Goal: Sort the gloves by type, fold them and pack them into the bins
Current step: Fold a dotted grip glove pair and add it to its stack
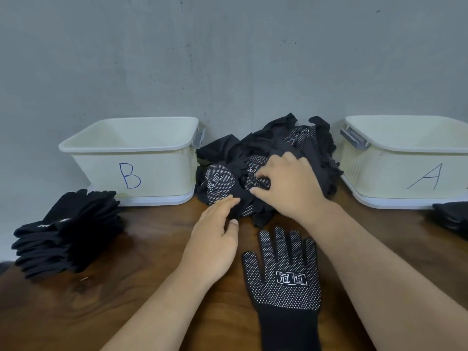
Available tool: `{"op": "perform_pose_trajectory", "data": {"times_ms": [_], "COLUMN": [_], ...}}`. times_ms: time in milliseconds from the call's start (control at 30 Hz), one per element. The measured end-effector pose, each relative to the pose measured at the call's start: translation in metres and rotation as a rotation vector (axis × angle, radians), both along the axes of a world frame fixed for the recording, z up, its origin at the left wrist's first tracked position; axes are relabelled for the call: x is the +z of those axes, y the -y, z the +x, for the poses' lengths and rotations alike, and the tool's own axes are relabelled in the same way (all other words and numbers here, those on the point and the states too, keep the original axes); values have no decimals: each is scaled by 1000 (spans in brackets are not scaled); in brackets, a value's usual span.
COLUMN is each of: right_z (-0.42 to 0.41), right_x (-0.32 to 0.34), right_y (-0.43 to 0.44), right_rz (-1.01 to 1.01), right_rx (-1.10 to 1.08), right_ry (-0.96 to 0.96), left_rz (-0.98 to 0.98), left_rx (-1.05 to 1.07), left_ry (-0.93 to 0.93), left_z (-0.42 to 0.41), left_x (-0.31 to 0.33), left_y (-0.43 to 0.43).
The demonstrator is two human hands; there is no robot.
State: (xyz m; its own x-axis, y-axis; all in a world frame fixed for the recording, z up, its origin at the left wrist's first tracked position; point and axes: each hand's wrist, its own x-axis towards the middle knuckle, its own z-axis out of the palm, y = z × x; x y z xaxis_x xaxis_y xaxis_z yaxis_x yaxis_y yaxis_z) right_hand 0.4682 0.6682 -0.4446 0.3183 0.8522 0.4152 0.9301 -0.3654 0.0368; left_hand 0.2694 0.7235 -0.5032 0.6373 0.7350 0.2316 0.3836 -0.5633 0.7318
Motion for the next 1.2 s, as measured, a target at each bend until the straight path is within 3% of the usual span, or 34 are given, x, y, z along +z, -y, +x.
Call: {"op": "perform_pose_trajectory", "data": {"times_ms": [100, 300, 400, 500, 600, 700, 900, 1200], "right_z": [2, 7, 11, 11, 6, 5, 16, 13], "right_x": [-12, 19, 33, 42, 50, 53, 46, 23], "right_y": [-4, 4, 10, 17, 24, 27, 24, 16], "right_rz": [110, 564, 596, 496, 306, 80, 243, 202], "right_rx": [-19, 82, 122, 223, 308, 248, 44, 65], "right_ry": [-21, -742, -872, -936, -925, -783, -596, -558], "left_rz": [-9, -39, -70, -109, -143, -145, -189, -144], "left_rx": [-2, -11, 11, 35, 45, 51, 83, 65], "left_ry": [-32, -81, -71, -21, 40, 80, 130, 100], "left_z": [-2, -2, -3, -4, -4, -3, -1, -1], "left_x": [0, 2, 2, 2, 0, -2, 0, -4], "left_y": [0, -1, 1, 1, 0, -1, -1, -4]}}
